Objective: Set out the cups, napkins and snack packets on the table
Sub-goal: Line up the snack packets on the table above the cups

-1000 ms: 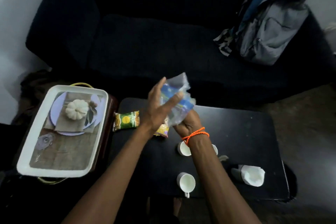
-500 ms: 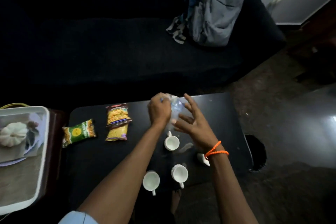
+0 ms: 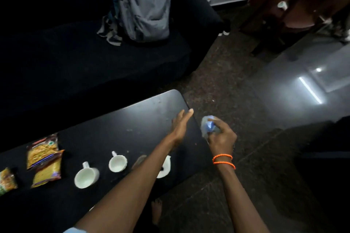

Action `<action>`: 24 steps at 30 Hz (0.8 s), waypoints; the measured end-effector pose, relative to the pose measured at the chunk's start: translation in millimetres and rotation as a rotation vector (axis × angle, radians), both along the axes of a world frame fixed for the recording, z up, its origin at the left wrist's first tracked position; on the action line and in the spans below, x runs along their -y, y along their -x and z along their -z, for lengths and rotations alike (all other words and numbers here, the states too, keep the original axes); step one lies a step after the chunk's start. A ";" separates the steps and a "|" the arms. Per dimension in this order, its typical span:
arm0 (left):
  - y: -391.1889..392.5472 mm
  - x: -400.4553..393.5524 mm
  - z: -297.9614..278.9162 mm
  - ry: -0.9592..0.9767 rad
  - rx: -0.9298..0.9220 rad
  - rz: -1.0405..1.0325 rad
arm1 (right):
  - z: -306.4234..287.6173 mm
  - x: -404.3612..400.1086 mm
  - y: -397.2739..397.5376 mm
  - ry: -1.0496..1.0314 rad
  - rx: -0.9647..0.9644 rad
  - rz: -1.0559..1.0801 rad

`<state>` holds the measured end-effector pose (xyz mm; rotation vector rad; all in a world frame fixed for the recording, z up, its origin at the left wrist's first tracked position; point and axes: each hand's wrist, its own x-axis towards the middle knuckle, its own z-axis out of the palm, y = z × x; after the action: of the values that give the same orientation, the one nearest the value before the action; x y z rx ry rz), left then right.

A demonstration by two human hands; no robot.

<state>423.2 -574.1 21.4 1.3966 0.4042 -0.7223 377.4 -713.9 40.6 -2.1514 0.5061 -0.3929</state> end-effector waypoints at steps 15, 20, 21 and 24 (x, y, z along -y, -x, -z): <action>21.5 -59.4 69.3 -0.183 0.109 -0.277 | 98.4 119.3 -18.5 0.305 -0.742 -0.141; 40.0 -114.1 69.4 -0.222 0.082 -0.440 | 91.9 43.4 -36.1 0.197 -0.604 -0.227; 44.9 -127.9 67.4 -0.241 0.082 -0.463 | 90.8 21.8 -41.2 0.189 -0.570 -0.273; 58.1 -184.3 59.3 -0.298 0.122 -0.550 | 90.7 -62.7 -52.7 0.168 -0.390 -0.399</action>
<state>365.0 -389.8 -37.9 1.5025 0.7836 -0.1275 430.0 -651.2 -50.1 -2.4344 0.2475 0.2176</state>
